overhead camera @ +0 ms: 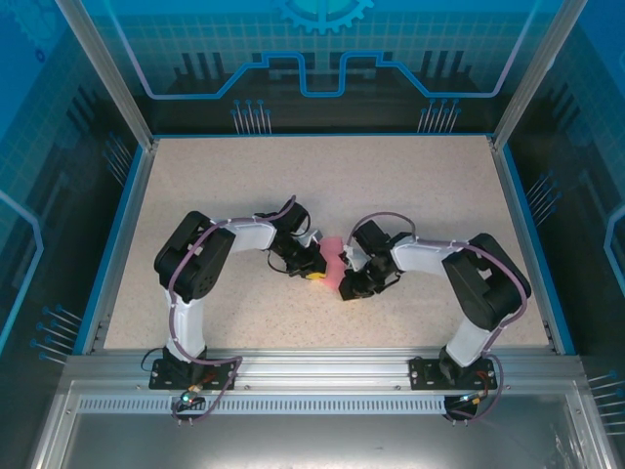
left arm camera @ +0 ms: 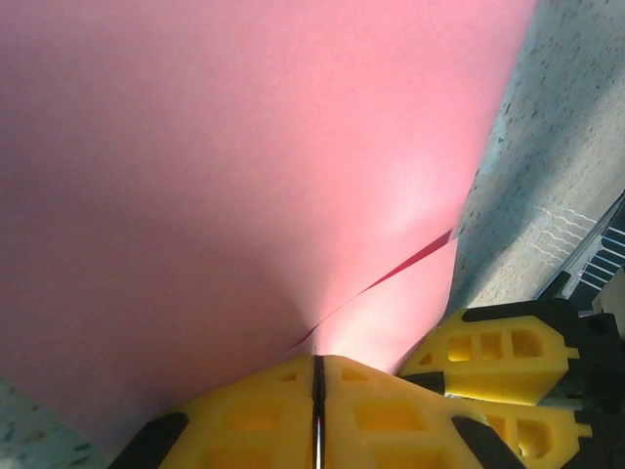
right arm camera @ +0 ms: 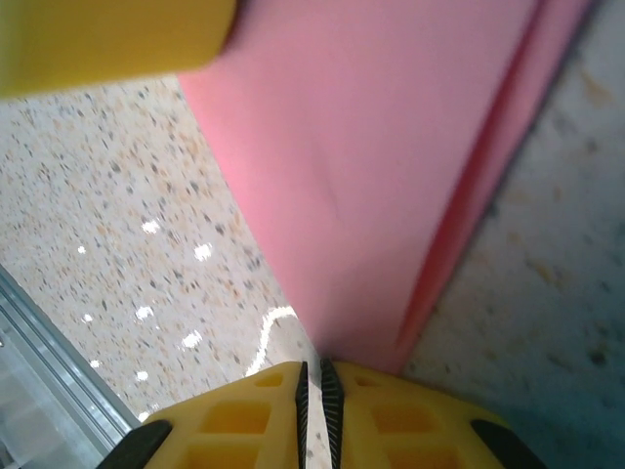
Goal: Fold a paper plane with a square sheet of paper (fold left side to right side)
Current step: Third fold the triangle at the center of the table.
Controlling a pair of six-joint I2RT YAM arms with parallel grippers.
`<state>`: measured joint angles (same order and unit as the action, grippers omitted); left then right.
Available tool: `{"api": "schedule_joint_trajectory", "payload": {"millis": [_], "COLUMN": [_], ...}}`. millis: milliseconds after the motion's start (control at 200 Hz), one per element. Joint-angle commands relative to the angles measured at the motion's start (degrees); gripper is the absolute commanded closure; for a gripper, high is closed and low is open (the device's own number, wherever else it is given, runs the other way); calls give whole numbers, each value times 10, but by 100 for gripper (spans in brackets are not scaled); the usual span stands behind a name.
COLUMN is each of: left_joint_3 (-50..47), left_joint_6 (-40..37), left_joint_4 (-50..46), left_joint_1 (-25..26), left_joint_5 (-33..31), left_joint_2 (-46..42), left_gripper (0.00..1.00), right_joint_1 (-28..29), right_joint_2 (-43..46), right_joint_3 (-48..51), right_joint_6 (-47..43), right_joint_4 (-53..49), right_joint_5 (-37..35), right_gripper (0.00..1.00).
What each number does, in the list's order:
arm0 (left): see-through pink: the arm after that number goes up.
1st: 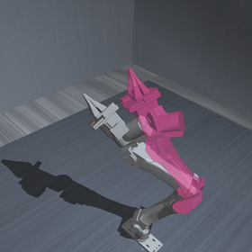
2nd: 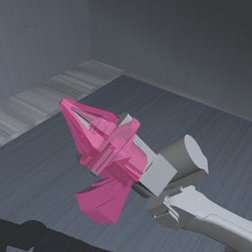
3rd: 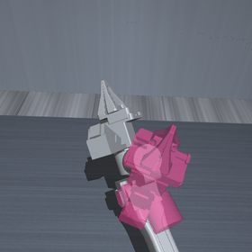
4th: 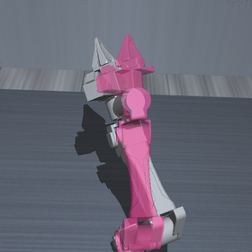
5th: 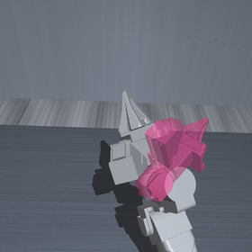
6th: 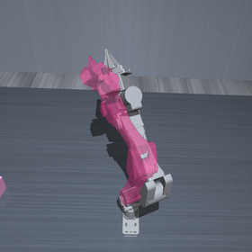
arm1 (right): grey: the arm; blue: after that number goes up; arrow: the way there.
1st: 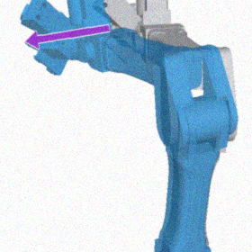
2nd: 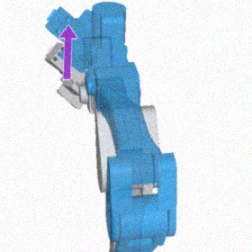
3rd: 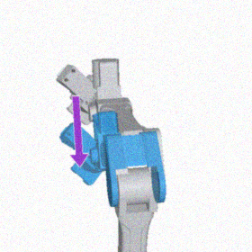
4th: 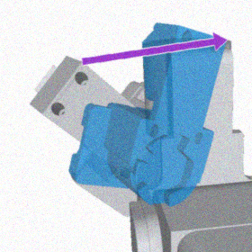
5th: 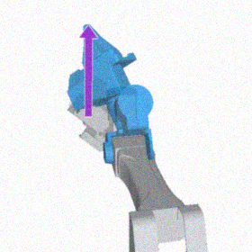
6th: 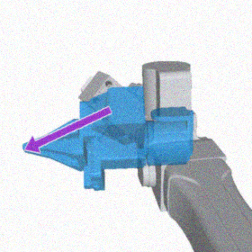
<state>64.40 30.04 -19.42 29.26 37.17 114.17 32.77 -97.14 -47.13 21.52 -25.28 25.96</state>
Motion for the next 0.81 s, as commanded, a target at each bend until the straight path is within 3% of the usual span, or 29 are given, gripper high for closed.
{"api": "schedule_joint_trajectory", "payload": {"millis": [0,195,375,710,800], "left_joint_3": [-11,-7,-4,3,13], "left_joint_6": [-10,-8,-8,-5,-18], "left_joint_4": [-46,-47,-48,-44,-54], "left_joint_1": [-1,-2,-1,-1,-1], "left_joint_5": [-68,-65,-63,-57,-67], "left_joint_2": [40,34,29,7,-17], "left_gripper": [89,89,89,89,82], "right_joint_1": [-13,-15,-14,-16,-17], "right_joint_2": [10,62,26,-49,-56], "right_joint_3": [34,-4,-29,-59,-49], "right_joint_6": [10,16,36,48,48], "right_joint_4": [-109,-115,-71,-50,-57], "right_joint_5": [-26,-6,43,2,-19], "right_gripper": [85,90,92,96,98]}}
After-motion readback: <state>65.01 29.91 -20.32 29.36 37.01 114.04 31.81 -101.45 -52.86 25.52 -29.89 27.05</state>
